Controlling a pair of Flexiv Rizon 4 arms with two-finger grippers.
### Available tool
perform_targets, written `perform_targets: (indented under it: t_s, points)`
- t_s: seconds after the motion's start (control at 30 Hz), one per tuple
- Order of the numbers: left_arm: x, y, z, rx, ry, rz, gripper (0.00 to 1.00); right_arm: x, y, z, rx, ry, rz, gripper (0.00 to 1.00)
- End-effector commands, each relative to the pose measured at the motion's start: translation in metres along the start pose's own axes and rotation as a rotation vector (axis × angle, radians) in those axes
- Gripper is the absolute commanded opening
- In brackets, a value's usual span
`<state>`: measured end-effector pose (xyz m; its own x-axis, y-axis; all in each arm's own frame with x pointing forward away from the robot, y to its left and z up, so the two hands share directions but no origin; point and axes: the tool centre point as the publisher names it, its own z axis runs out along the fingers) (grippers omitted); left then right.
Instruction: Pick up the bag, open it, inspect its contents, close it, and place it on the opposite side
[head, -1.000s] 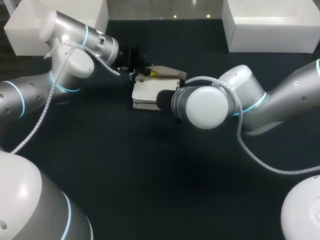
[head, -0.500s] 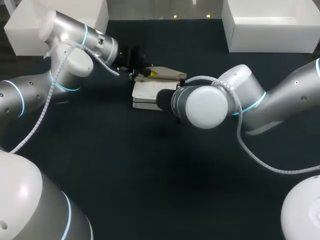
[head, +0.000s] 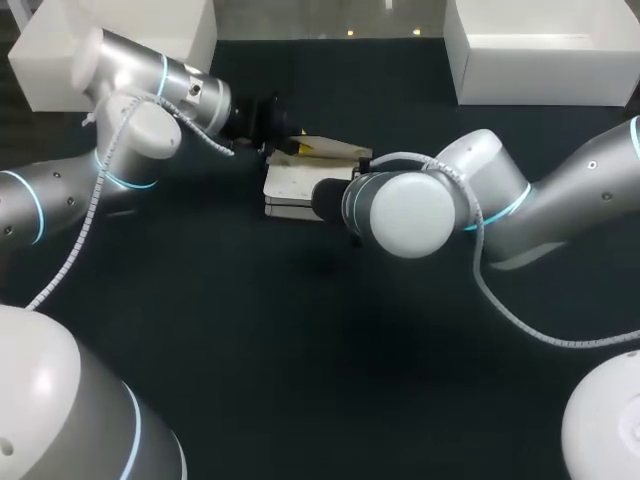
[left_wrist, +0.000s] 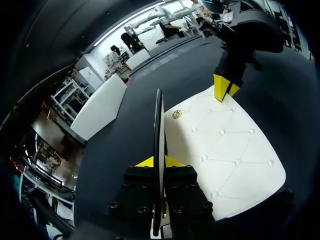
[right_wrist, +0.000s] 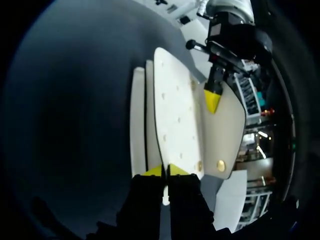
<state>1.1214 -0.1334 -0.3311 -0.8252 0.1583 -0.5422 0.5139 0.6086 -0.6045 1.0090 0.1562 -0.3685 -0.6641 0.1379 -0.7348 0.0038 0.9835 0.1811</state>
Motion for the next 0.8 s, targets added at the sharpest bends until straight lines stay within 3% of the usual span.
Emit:
perform_targets:
  t_s: [0.03,0.3,0.33,0.37,0.4,0.5,0.63,0.8]
  points:
    - [0.013,-0.003,-0.002,-0.004,-0.039,0.050,0.00,0.004,-0.003,0.003,-0.022,-0.179,0.001,0.00]
    - [0.017,0.000,0.001,-0.023,-0.033,0.056,0.00,0.004,-0.003,0.003,-0.022,-0.179,0.001,0.00]
    - [0.015,-0.001,0.000,-0.032,-0.035,0.051,0.28,0.004,-0.003,0.003,-0.022,-0.179,0.001,0.00]
    - [0.013,-0.002,-0.002,-0.033,-0.035,0.048,0.44,0.004,-0.003,0.003,-0.022,-0.179,0.001,0.00]
    - [0.011,-0.004,-0.004,-0.033,-0.036,0.039,0.49,0.004,-0.003,0.003,-0.022,-0.179,0.001,0.00]
    - [0.005,-0.006,-0.010,-0.036,-0.040,0.026,0.47,0.004,-0.003,0.003,-0.022,-0.179,0.001,0.00]
    - [0.000,-0.009,-0.016,-0.055,-0.031,0.020,0.34,0.004,-0.003,0.003,-0.022,-0.179,0.001,0.00]
    - [-0.003,-0.008,-0.014,-0.089,-0.019,0.028,0.27,0.004,-0.003,0.003,-0.022,-0.179,0.001,0.00]
